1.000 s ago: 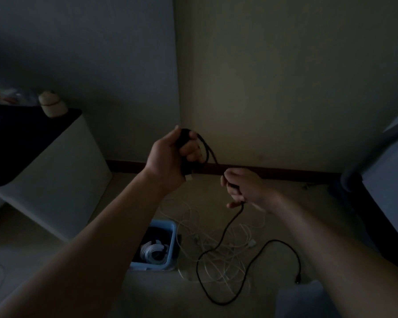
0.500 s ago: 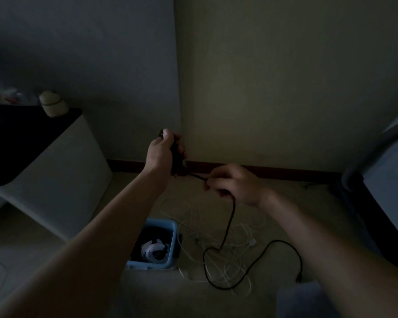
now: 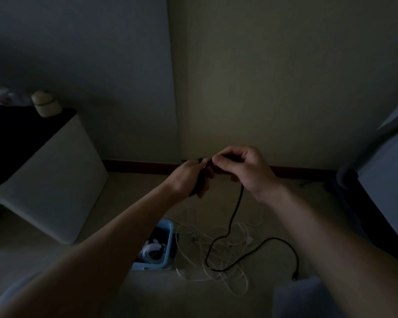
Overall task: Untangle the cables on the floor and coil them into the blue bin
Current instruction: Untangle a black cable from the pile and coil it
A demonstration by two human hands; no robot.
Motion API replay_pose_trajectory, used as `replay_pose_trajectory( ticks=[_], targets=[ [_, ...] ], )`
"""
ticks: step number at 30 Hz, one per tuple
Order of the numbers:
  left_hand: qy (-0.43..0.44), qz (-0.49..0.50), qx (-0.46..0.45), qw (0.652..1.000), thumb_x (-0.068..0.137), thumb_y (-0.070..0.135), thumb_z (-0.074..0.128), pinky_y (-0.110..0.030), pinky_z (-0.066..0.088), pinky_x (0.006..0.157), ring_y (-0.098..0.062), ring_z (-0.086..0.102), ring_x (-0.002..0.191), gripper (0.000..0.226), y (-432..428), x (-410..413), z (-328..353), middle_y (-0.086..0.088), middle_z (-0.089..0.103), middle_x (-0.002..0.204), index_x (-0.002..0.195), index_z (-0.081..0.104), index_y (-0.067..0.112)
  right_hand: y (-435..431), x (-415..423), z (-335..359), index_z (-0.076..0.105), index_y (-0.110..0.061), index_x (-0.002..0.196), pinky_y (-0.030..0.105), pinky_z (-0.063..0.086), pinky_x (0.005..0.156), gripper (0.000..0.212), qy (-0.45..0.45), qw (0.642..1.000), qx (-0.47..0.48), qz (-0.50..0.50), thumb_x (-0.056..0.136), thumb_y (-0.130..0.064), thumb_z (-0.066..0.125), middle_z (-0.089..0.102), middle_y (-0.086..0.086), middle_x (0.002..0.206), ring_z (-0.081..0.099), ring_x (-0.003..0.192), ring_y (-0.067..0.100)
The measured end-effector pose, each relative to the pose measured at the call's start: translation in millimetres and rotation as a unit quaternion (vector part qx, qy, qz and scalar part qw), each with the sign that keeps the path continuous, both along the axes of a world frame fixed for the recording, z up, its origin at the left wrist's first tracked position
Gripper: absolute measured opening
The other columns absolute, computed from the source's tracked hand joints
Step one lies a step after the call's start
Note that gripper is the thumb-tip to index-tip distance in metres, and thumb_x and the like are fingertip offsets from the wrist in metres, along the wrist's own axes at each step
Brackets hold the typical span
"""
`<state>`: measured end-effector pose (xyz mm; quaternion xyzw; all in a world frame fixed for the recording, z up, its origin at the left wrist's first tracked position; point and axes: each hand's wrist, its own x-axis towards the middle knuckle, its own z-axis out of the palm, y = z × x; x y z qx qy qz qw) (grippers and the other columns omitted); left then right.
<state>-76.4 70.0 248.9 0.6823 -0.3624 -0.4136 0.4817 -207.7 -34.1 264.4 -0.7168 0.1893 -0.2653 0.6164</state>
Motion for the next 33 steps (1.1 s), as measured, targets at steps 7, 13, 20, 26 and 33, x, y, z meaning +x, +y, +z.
replay_pose_trajectory(
  ticks=[7, 13, 20, 26, 33],
  targets=[
    [0.111, -0.083, -0.036, 0.990, 0.106, 0.046, 0.023, -0.030, 0.025, 0.045, -0.019, 0.028, 0.040, 0.060, 6, -15, 10, -0.007, 0.032, 0.046, 0.075, 0.053, 0.004, -11, 1, -7, 0.071, -0.013, 0.081, 0.016, 0.047, 0.063, 0.008, 0.016, 0.995, -0.040, -0.086, 0.088, -0.016, 0.073, 0.068, -0.006, 0.070, 0.061, 0.065, 0.001],
    [0.186, -0.061, -0.067, 0.978, 0.104, 0.042, 0.031, -0.030, 0.023, 0.046, -0.017, 0.026, 0.039, 0.049, 7, -14, 9, 0.001, 0.031, 0.044, 0.077, 0.053, 0.008, -13, 1, -6, 0.070, -0.024, 0.069, 0.025, 0.037, 0.059, 0.029, 0.030, 0.997, -0.002, -0.072, 0.097, -0.022, 0.062, 0.052, -0.016, 0.057, 0.047, 0.058, 0.002],
    [0.256, -0.080, -0.092, 0.959, 0.100, 0.044, 0.032, -0.031, 0.019, 0.049, -0.015, 0.027, 0.038, 0.048, 8, -11, 13, 0.002, 0.030, 0.043, 0.077, 0.054, 0.008, -12, 1, -8, 0.056, -0.015, 0.071, 0.028, 0.031, 0.052, 0.030, 0.050, 0.997, 0.062, -0.015, 0.100, -0.020, 0.054, 0.044, -0.008, 0.053, 0.036, 0.046, 0.008],
    [0.342, 0.027, -0.198, 0.918, 0.097, 0.029, 0.019, -0.035, 0.030, 0.061, -0.019, 0.035, 0.049, 0.044, 11, 7, 25, -0.002, 0.032, 0.054, 0.086, 0.053, 0.004, -13, -2, -25, 0.058, -0.013, 0.085, 0.029, 0.047, 0.055, 0.032, 0.213, 0.973, 0.070, 0.054, 0.107, -0.029, 0.041, 0.041, -0.002, 0.057, 0.036, 0.042, 0.008],
    [0.405, 0.050, -0.217, 0.887, 0.104, 0.030, 0.026, -0.031, 0.038, 0.075, -0.017, 0.048, 0.065, 0.043, 14, 23, 26, -0.002, 0.048, 0.066, 0.108, 0.056, -0.001, 1, -1, -19, 0.058, -0.026, 0.133, 0.014, 0.037, 0.054, 0.034, 0.314, 0.923, -0.160, 0.153, 0.108, -0.028, 0.034, 0.060, -0.005, 0.072, 0.051, 0.051, -0.006]
  ],
)
